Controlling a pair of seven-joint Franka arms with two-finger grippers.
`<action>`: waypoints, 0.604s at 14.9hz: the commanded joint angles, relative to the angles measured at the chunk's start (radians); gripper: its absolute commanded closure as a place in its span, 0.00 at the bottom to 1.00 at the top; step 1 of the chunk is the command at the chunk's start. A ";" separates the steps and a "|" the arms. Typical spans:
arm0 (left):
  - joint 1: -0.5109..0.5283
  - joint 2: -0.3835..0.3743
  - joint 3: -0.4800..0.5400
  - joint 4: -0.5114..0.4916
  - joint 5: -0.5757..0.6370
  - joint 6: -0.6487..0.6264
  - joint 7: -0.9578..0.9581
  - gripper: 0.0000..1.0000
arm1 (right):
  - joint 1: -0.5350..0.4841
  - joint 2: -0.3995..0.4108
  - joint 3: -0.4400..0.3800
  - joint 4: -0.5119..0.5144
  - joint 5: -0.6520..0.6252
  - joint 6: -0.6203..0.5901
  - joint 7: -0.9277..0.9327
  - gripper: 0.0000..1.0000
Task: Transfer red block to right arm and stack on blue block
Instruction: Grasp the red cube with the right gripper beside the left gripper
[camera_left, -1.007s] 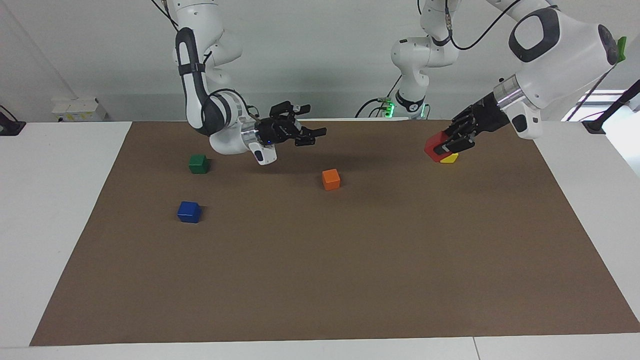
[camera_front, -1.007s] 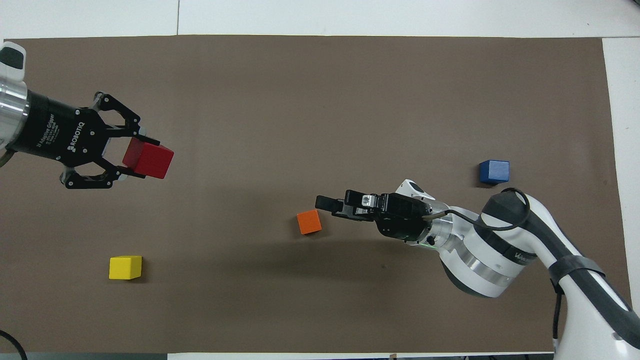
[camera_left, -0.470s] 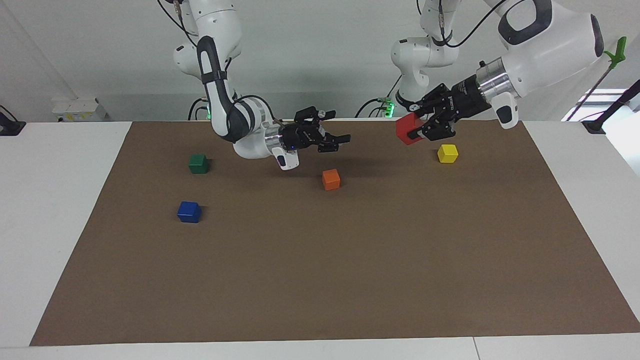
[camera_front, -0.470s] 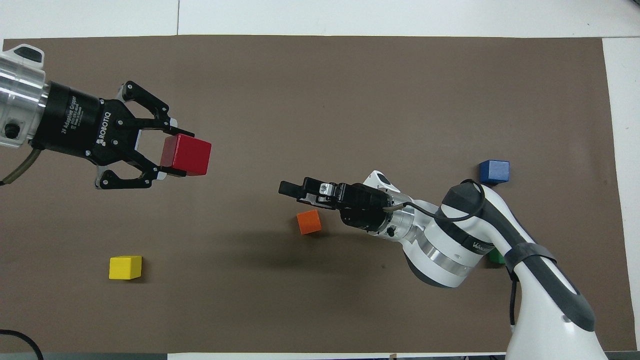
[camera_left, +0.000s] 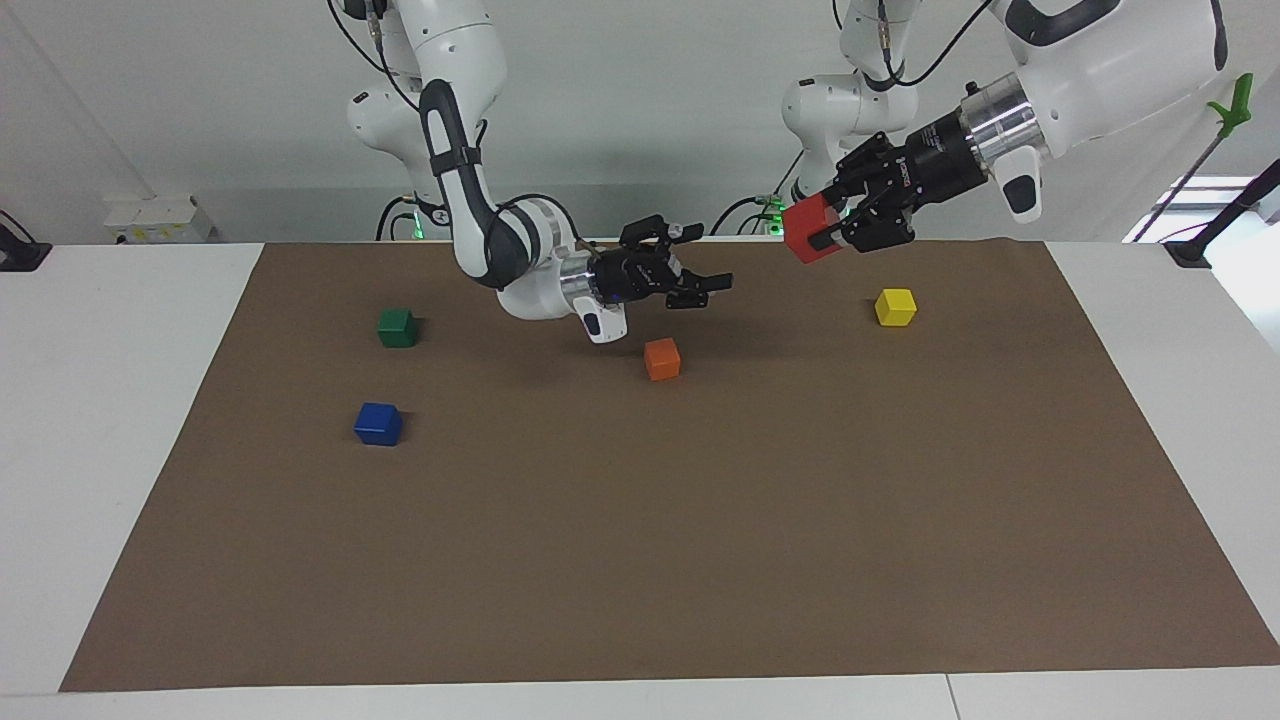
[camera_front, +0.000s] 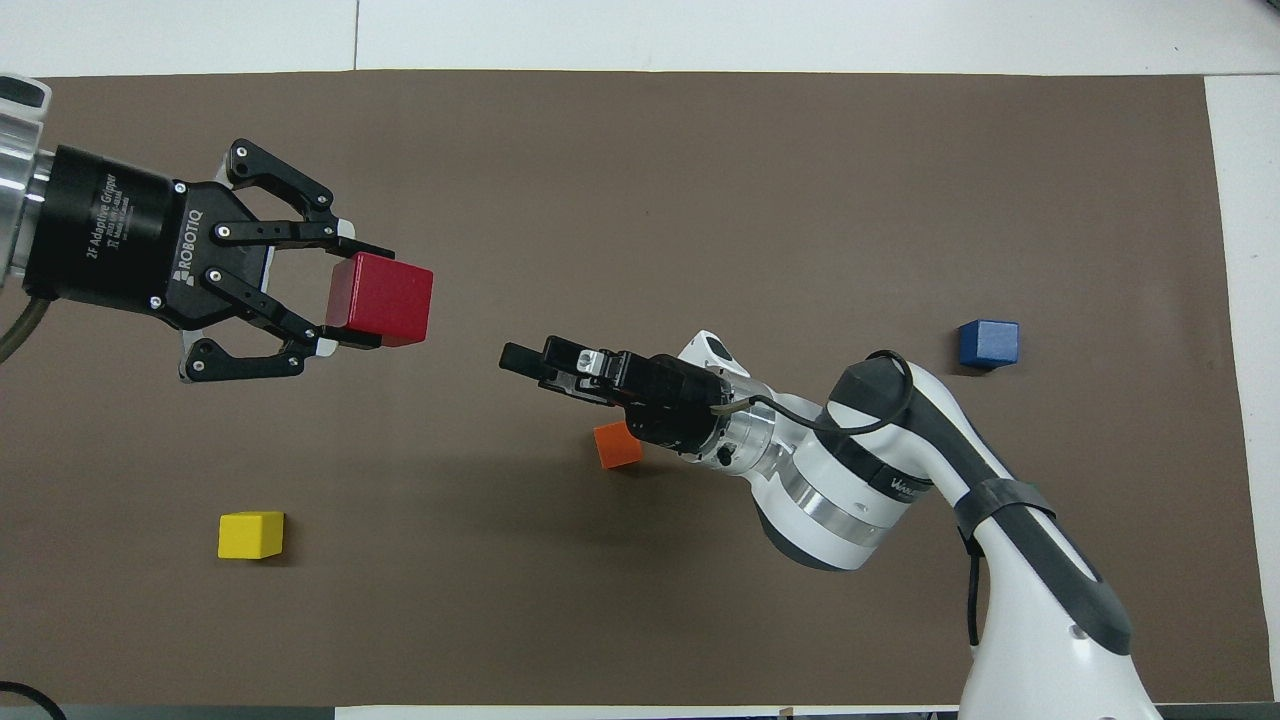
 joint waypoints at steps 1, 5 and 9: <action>0.001 -0.006 -0.006 0.008 -0.019 -0.013 -0.028 1.00 | 0.000 0.025 0.042 0.064 0.129 0.032 -0.018 0.00; -0.002 -0.013 -0.006 0.007 -0.021 -0.004 -0.028 1.00 | 0.001 0.045 0.057 0.139 0.176 0.072 0.001 0.00; -0.002 -0.018 -0.007 0.007 -0.021 -0.001 -0.035 1.00 | 0.023 0.051 0.057 0.159 0.223 0.089 -0.016 0.00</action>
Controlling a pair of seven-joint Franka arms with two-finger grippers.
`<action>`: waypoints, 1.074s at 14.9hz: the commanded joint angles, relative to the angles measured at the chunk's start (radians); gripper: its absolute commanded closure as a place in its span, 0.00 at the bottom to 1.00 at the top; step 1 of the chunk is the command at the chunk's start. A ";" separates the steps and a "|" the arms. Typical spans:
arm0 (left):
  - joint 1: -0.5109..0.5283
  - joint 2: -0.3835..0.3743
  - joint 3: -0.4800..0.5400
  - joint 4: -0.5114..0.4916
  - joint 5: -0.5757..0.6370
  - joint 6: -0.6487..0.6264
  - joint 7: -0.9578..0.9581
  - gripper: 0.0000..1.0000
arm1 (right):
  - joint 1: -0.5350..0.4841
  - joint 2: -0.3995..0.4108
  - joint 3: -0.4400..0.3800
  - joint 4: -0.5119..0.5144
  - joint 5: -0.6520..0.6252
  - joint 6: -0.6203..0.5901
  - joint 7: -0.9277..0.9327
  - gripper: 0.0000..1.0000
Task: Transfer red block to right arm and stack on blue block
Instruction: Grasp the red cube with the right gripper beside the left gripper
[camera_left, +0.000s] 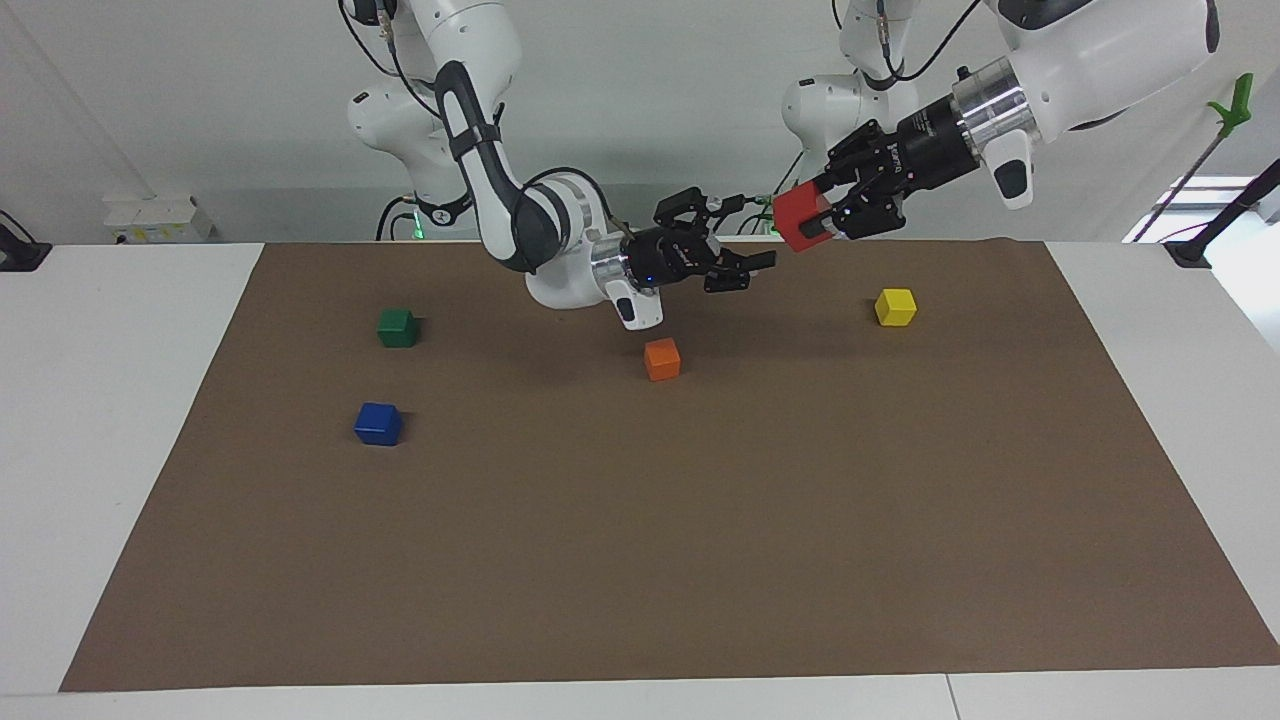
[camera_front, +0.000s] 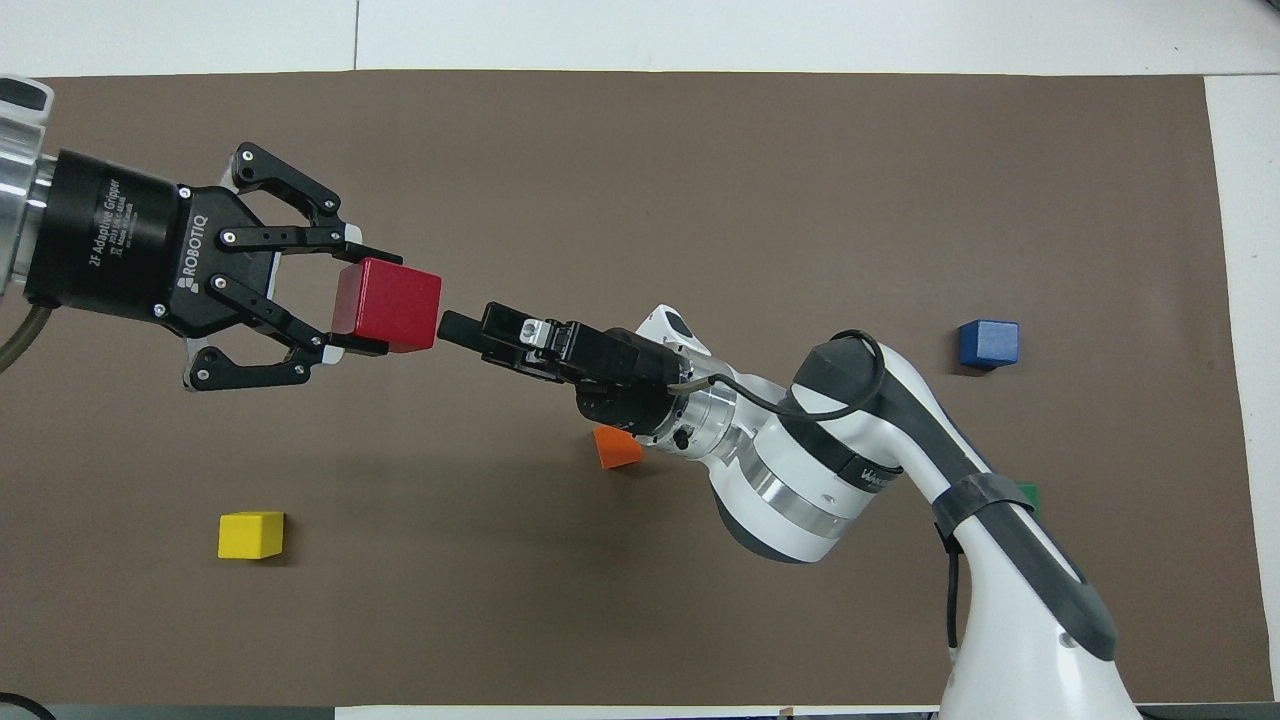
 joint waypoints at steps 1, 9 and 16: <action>-0.003 -0.007 0.001 0.006 -0.020 0.001 -0.030 1.00 | 0.030 0.024 0.011 0.033 0.179 0.030 -0.030 0.00; -0.003 -0.010 -0.020 0.006 -0.009 0.018 -0.033 1.00 | 0.050 0.038 0.011 0.089 0.226 0.071 -0.047 0.01; -0.003 -0.012 -0.020 0.005 -0.007 0.024 -0.035 1.00 | 0.045 0.030 0.048 0.107 0.256 0.127 -0.030 1.00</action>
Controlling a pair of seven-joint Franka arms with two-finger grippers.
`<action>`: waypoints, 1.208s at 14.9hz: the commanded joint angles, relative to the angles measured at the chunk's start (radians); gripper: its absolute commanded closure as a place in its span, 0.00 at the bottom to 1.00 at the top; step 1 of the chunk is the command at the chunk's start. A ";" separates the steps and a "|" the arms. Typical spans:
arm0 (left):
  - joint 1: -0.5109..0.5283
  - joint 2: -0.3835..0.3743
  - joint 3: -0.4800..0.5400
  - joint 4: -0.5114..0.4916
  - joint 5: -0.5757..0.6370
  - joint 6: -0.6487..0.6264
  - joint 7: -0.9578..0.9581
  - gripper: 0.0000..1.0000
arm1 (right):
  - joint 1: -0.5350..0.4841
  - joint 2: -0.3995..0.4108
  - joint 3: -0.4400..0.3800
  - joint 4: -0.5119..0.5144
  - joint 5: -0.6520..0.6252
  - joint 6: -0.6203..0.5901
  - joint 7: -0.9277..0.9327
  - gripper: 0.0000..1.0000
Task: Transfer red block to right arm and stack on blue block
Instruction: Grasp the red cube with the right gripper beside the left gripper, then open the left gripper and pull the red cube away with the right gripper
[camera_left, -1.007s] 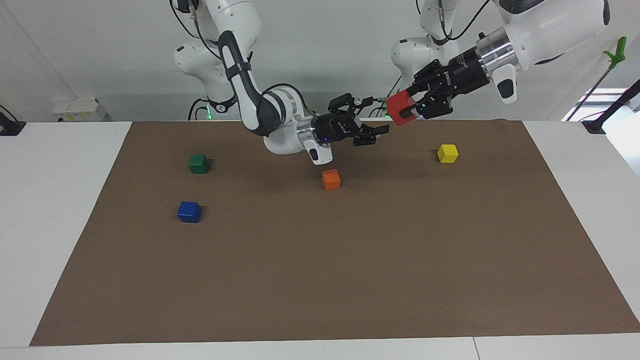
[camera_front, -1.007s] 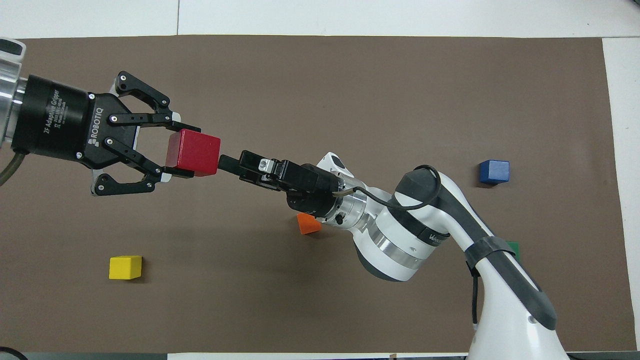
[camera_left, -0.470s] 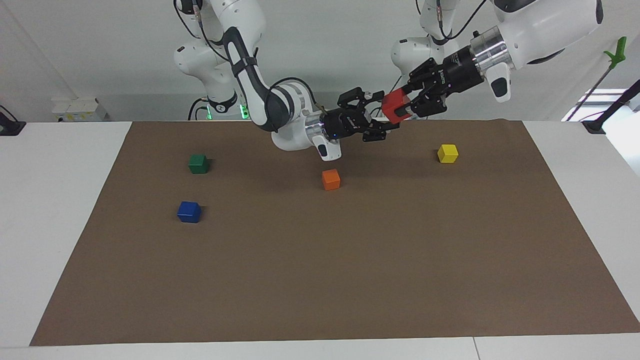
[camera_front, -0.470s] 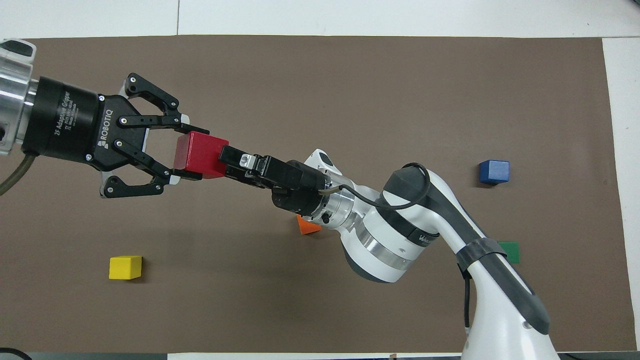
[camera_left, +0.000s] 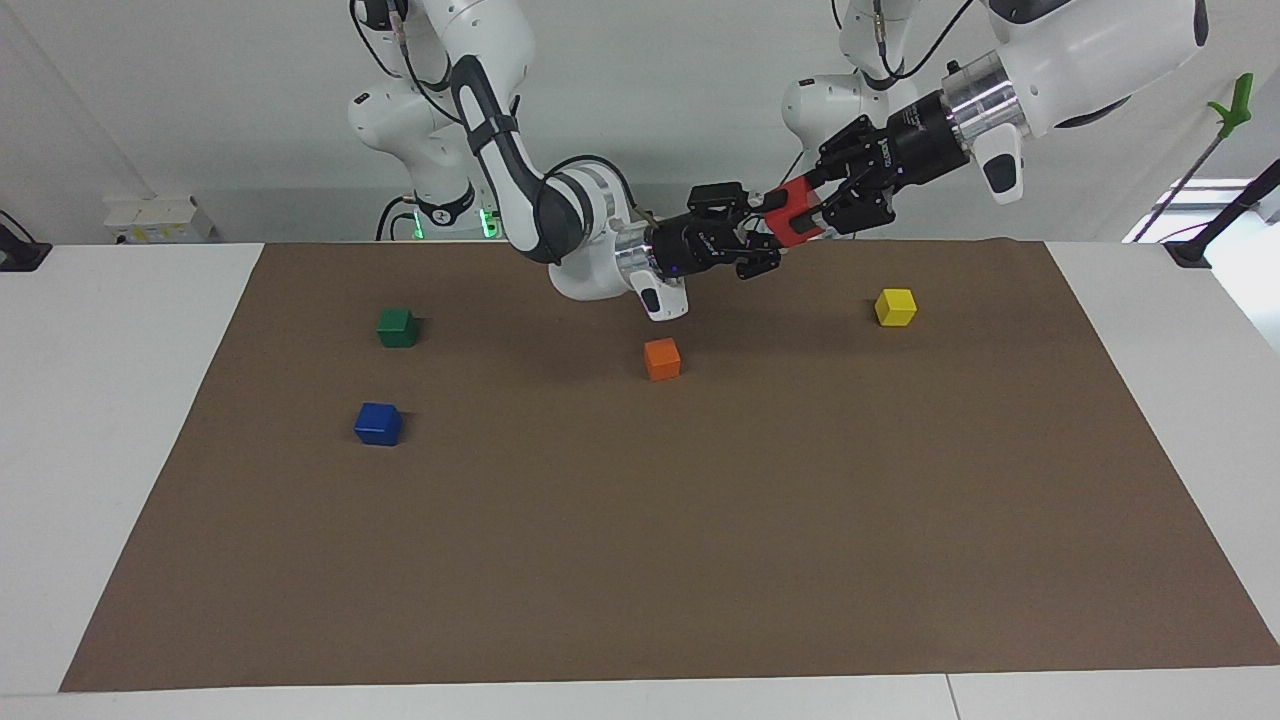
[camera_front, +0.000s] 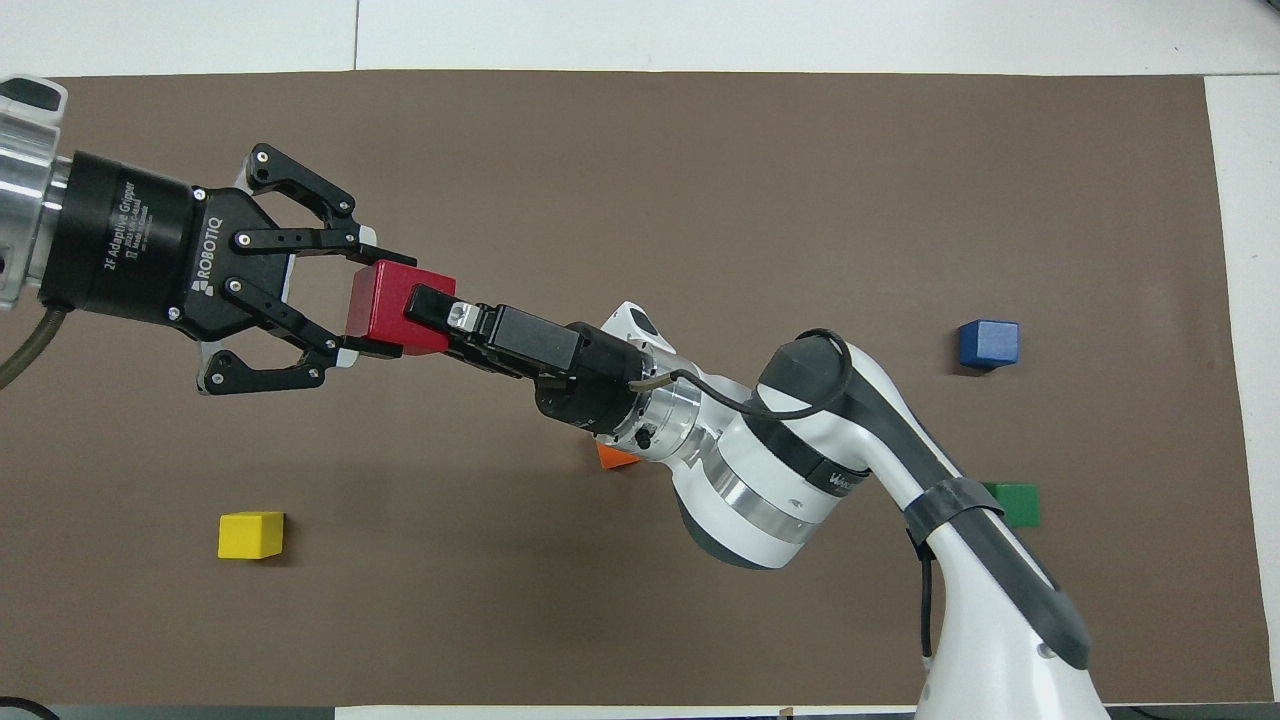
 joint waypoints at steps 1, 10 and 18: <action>-0.004 -0.009 -0.002 0.004 -0.006 0.014 -0.027 1.00 | 0.015 0.009 0.031 0.028 0.195 0.063 -0.036 1.00; -0.004 -0.012 0.000 0.004 -0.002 0.032 -0.029 0.00 | 0.001 0.009 0.031 0.038 0.192 0.073 -0.027 1.00; -0.006 -0.015 -0.002 0.002 -0.002 0.035 -0.030 0.00 | -0.071 -0.003 0.028 0.025 0.113 0.076 0.016 1.00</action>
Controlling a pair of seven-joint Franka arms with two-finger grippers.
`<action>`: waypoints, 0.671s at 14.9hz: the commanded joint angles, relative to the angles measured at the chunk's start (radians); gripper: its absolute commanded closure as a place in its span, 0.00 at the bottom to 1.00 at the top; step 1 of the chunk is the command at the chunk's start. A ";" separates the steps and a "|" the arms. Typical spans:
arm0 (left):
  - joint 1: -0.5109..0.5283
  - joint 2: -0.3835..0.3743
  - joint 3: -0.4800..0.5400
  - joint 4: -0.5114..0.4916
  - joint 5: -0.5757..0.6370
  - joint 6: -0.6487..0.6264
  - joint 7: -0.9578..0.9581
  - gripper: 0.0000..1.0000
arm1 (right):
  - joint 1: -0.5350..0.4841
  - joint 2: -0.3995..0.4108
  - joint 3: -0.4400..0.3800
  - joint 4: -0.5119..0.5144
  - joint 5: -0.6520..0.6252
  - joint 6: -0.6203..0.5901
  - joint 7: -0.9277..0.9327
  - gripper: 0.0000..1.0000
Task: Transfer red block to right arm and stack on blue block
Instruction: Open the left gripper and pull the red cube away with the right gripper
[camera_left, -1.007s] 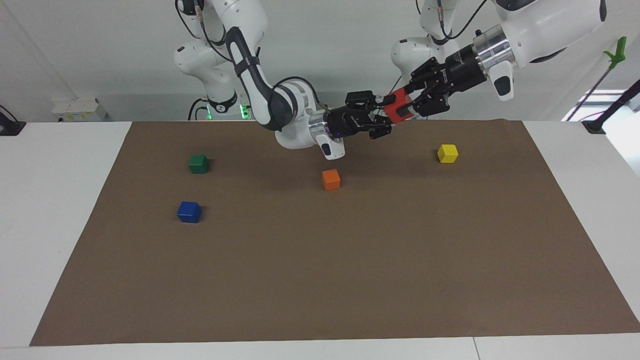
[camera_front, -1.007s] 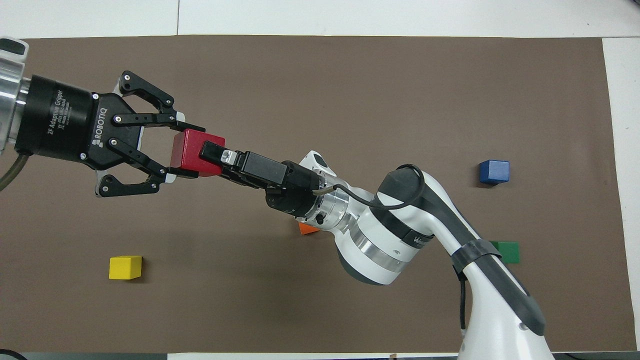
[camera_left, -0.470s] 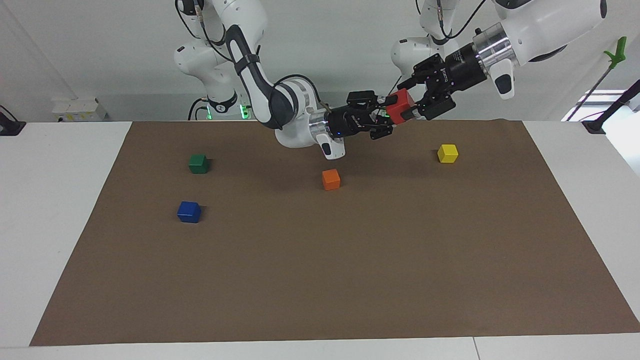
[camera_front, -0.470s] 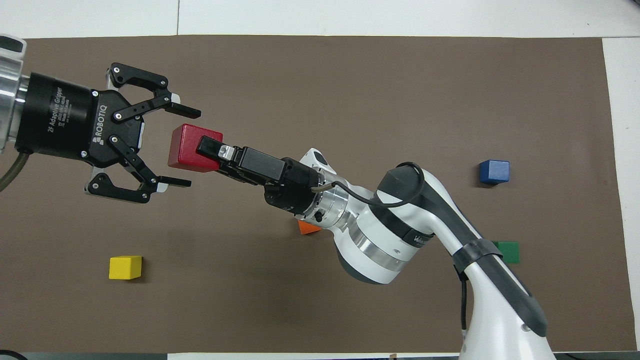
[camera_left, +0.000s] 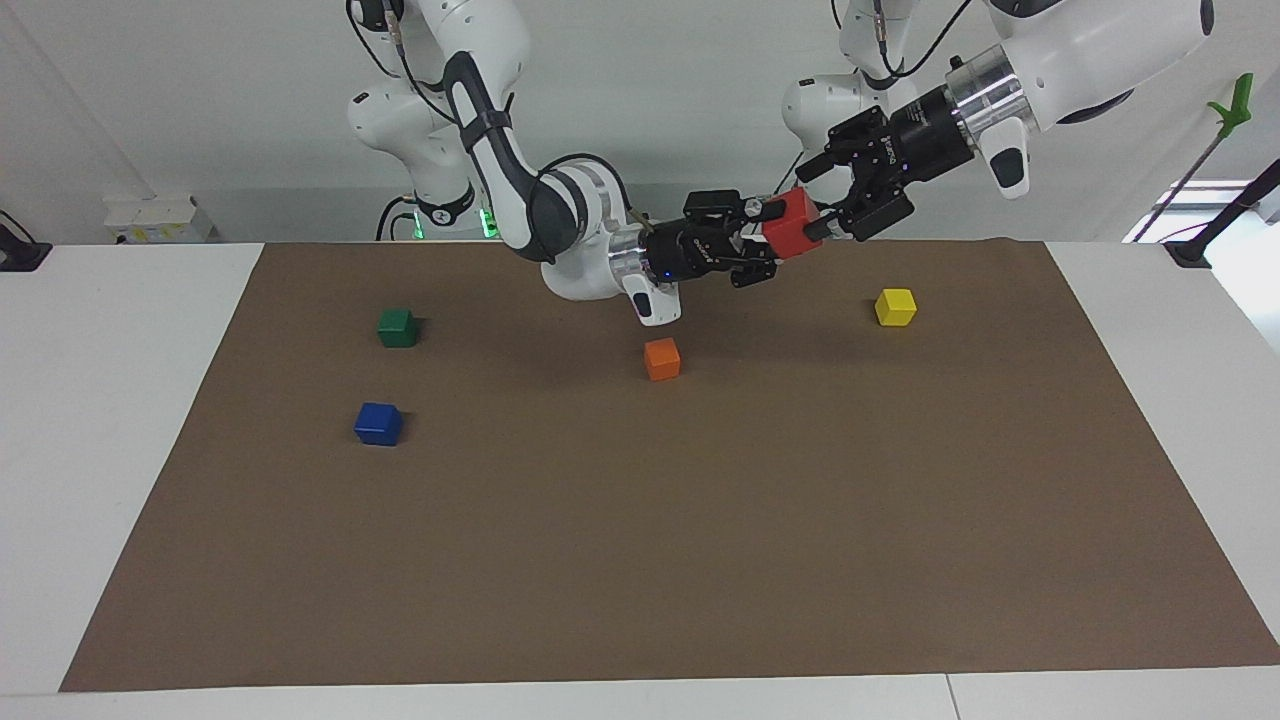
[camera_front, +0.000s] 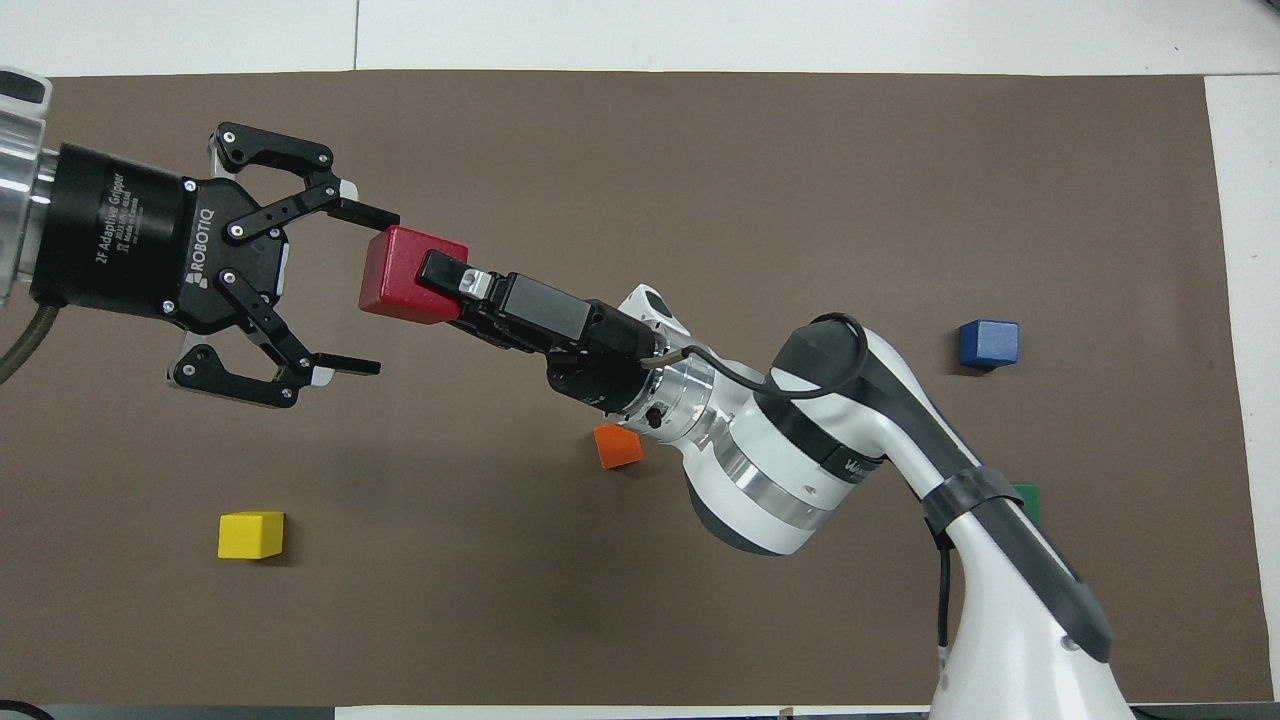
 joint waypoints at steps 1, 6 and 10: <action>-0.006 -0.013 0.001 0.000 -0.002 0.009 -0.022 0.00 | -0.045 -0.009 0.020 -0.005 0.103 0.023 0.007 1.00; -0.006 -0.017 0.001 0.000 0.054 0.009 -0.009 0.00 | -0.147 -0.084 0.020 -0.041 -0.107 0.099 0.134 1.00; -0.002 -0.028 0.006 -0.003 0.123 0.003 0.026 0.00 | -0.217 -0.137 0.019 -0.054 -0.246 0.146 0.232 1.00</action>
